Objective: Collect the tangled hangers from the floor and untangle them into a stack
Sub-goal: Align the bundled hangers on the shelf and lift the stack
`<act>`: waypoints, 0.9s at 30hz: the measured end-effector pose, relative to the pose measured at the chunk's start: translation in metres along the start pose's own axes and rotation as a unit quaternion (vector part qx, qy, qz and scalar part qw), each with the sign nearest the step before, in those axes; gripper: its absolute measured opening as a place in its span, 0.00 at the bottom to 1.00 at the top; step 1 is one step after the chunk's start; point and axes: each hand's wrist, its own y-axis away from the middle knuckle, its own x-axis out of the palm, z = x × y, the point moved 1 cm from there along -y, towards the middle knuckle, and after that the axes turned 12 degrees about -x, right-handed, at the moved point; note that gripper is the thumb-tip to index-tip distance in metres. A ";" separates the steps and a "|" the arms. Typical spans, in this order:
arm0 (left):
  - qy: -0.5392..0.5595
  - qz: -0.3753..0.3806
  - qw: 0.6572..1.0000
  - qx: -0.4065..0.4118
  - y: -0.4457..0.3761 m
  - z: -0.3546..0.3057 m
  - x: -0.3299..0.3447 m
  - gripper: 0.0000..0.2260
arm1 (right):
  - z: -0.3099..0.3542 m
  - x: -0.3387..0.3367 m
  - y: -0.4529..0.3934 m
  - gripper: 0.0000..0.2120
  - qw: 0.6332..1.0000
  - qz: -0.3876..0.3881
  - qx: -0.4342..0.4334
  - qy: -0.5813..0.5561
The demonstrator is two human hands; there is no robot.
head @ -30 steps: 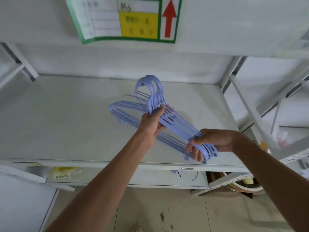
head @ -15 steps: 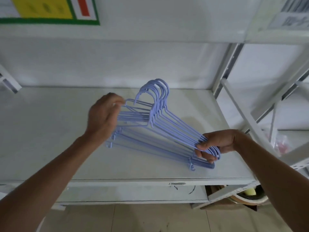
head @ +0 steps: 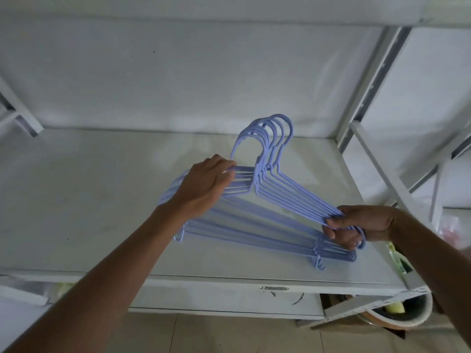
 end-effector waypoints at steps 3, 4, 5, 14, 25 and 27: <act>-0.078 -0.106 0.991 -0.004 0.021 -0.010 0.008 0.19 | 0.001 0.001 0.000 0.13 1.000 -0.016 -0.007 -0.006; -0.115 -0.138 0.984 -0.013 0.025 -0.011 0.010 0.18 | 0.003 0.002 -0.001 0.12 1.000 -0.025 -0.005 0.008; -0.147 -0.158 0.976 -0.032 0.027 -0.013 0.012 0.19 | 0.006 0.002 -0.003 0.13 0.999 -0.033 -0.002 0.031; -0.209 -0.210 0.952 -0.078 0.002 -0.024 0.009 0.22 | 0.059 -0.006 -0.007 0.30 0.946 -0.134 -0.006 0.295; -0.150 -0.086 0.982 -0.077 -0.012 -0.040 0.049 0.22 | 0.025 0.055 -0.064 0.21 0.638 -0.442 -0.006 0.631; -0.169 -0.080 0.976 -0.110 0.008 -0.048 0.062 0.23 | 0.014 0.077 -0.078 0.23 0.612 -0.501 0.029 0.611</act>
